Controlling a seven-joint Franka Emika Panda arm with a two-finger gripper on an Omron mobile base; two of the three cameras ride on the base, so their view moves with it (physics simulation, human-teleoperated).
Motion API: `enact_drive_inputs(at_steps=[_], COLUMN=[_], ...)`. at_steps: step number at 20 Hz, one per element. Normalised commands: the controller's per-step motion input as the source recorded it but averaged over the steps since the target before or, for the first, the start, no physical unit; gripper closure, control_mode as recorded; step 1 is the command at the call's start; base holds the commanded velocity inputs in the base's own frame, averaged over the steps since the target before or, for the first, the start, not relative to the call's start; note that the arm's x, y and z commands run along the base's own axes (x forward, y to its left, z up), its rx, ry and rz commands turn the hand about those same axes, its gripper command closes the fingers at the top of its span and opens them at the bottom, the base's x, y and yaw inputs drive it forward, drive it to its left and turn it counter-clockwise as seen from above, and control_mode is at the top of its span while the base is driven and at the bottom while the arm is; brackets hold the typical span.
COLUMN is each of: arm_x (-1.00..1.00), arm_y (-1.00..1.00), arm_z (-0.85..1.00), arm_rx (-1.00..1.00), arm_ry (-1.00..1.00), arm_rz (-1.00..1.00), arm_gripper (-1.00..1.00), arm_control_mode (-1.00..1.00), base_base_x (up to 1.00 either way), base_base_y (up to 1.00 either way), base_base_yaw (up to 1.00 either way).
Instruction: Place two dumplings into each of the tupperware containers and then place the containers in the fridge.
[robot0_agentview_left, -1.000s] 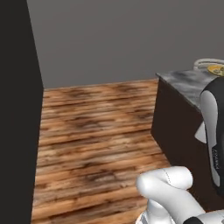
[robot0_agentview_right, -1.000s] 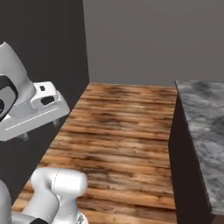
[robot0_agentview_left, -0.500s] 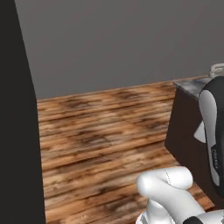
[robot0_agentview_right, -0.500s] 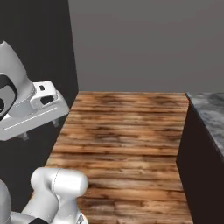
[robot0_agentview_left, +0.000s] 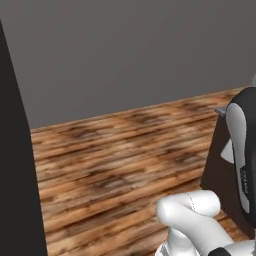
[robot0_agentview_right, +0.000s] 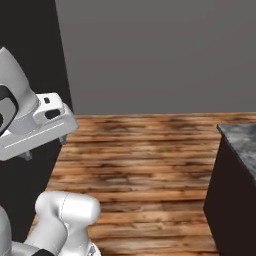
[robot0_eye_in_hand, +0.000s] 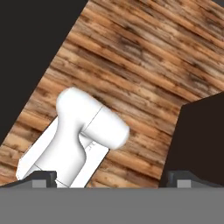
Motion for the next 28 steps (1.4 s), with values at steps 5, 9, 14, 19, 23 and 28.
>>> enact_drive_inputs(at_steps=[5,9,14,19,23,28], arm_x=[0.0,0.0,0.0,0.0,0.0,0.0], arm_y=[0.0,0.0,0.0,0.0,0.0,0.0], arm_z=[0.0,0.0,0.0,0.0,0.0,0.0], arm_rx=[0.0,0.0,0.0,0.0,0.0,0.0], arm_ry=[0.0,0.0,0.0,0.0,0.0,0.0], arm_rz=[0.0,0.0,0.0,0.0,0.0,0.0], arm_gripper=[-1.0,-1.0,-1.0,-1.0,-1.0,-1.0], arm_control_mode=[1.0,1.0,1.0,1.0,1.0,1.0], base_base_x=[1.0,1.0,0.8,0.67,0.56,0.68], base_base_y=[0.05,0.43,0.71,0.73,0.69,0.74], base_base_yaw=[-0.09,-0.3,-0.63,-0.72,-0.75,-0.72])
